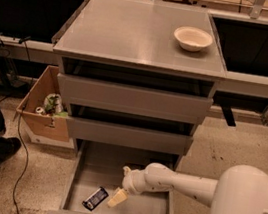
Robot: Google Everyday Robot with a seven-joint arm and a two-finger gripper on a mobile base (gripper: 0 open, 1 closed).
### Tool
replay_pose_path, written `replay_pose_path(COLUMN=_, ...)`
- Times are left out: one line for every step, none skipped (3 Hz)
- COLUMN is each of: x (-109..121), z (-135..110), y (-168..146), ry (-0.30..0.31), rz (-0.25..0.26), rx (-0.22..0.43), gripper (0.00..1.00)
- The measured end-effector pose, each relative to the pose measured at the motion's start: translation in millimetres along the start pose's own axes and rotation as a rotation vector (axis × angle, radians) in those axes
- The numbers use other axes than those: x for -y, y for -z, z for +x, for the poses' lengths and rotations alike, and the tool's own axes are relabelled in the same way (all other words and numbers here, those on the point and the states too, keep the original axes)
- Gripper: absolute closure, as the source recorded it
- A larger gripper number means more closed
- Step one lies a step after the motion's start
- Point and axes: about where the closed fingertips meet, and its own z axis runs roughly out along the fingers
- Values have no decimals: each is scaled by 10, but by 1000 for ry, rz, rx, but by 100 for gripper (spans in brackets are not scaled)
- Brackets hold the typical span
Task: Pick rxbar blueberry from bottom drawer and place on counter
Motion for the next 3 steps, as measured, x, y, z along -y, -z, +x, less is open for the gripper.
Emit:
replay_pose_path(x=48, z=35, y=-435, ry=18, rz=-16, rx=21, gripper=0)
replay_pose_path(x=48, z=35, y=-436, ry=18, rz=-16, rx=21, gripper=0)
replay_pose_path(x=88, z=48, y=-557, ry=-8, rz=-6, rx=43, gripper=0)
